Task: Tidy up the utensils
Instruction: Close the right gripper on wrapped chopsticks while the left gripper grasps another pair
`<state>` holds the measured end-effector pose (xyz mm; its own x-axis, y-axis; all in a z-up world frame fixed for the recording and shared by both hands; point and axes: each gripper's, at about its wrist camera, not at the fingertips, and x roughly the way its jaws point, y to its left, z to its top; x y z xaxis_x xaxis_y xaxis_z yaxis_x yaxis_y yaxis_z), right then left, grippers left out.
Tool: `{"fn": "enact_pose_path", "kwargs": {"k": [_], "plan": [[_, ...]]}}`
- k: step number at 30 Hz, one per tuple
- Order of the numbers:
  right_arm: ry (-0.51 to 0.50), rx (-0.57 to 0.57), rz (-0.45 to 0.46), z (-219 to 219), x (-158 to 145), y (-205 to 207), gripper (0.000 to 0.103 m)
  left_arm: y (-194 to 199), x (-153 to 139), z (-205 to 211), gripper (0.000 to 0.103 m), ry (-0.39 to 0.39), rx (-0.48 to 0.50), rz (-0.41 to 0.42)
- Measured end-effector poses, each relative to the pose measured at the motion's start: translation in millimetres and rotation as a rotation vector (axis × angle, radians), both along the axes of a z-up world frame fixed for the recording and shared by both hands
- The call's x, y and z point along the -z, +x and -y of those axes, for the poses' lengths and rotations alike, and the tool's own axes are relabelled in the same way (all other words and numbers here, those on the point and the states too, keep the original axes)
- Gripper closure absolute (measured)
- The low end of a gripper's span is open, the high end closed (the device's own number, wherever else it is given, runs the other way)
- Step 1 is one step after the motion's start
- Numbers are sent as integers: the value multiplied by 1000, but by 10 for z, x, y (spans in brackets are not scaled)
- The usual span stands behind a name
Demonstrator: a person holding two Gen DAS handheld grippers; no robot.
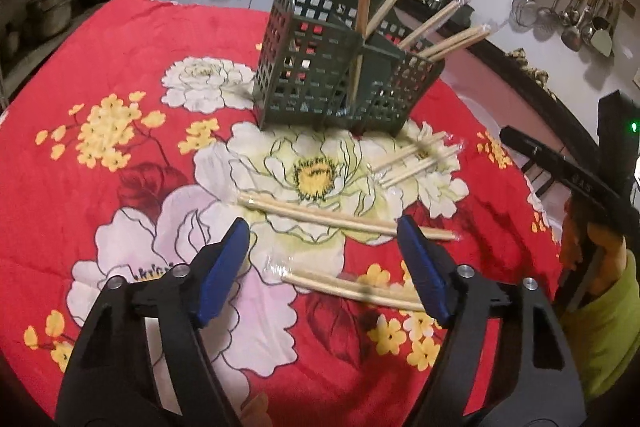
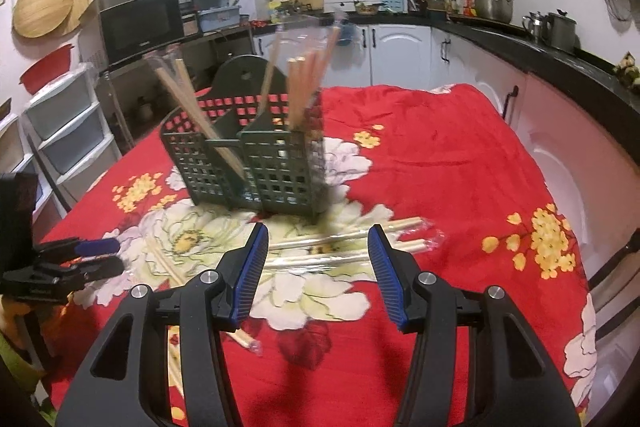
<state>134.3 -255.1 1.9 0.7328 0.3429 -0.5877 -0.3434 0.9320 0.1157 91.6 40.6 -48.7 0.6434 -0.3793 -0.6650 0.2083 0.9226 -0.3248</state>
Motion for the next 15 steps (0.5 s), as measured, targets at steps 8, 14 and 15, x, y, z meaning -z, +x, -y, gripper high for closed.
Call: {"fn": "enact_pose_path", "kwargs": {"k": [8,14,15], "plan": [[-17,79,-57,355,51,205,53,-15,111,-49,38,2,-12,-41],[-23,139,-113,548,242,468,53,24,260,-31,52,-15,3,-88],[-25,147,-125,570,287,525,53,26,274,-15,53,-11,5,-91]]}}
